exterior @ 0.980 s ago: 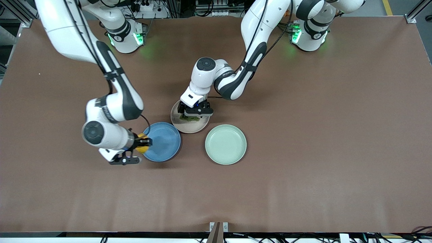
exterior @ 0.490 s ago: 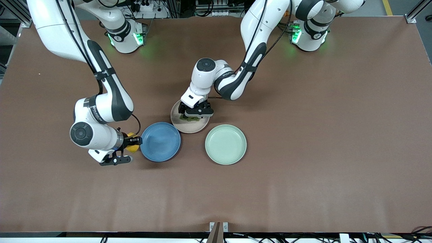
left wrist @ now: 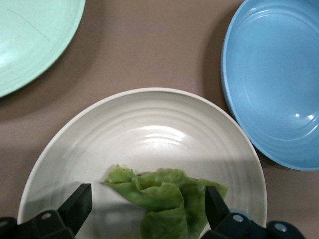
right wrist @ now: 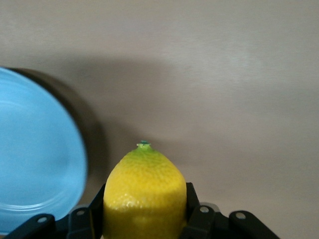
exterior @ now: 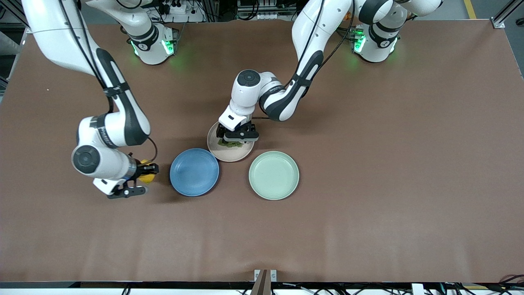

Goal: Pick lemon and lettuce from blue and beige plates
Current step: 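Lift the lemon off the blue plate with the right gripper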

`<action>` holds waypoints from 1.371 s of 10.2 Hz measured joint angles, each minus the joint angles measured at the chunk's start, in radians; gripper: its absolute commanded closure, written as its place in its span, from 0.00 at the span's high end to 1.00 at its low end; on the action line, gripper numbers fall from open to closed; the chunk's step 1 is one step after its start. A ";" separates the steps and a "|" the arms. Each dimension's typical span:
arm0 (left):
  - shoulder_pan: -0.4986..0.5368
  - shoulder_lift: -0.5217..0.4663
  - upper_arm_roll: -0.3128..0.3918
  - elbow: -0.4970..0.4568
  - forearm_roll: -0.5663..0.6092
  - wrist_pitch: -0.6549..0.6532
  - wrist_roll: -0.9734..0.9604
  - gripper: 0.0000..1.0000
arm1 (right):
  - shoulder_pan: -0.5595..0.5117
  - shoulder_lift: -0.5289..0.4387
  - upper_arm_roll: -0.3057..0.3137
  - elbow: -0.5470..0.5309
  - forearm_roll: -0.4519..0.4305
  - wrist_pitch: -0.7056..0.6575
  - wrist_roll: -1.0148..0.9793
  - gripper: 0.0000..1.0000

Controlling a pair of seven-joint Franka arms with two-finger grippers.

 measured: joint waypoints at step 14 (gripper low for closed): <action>-0.007 -0.001 0.001 0.003 0.000 -0.025 -0.010 0.39 | -0.187 -0.029 -0.002 -0.290 -0.001 0.346 -0.241 0.17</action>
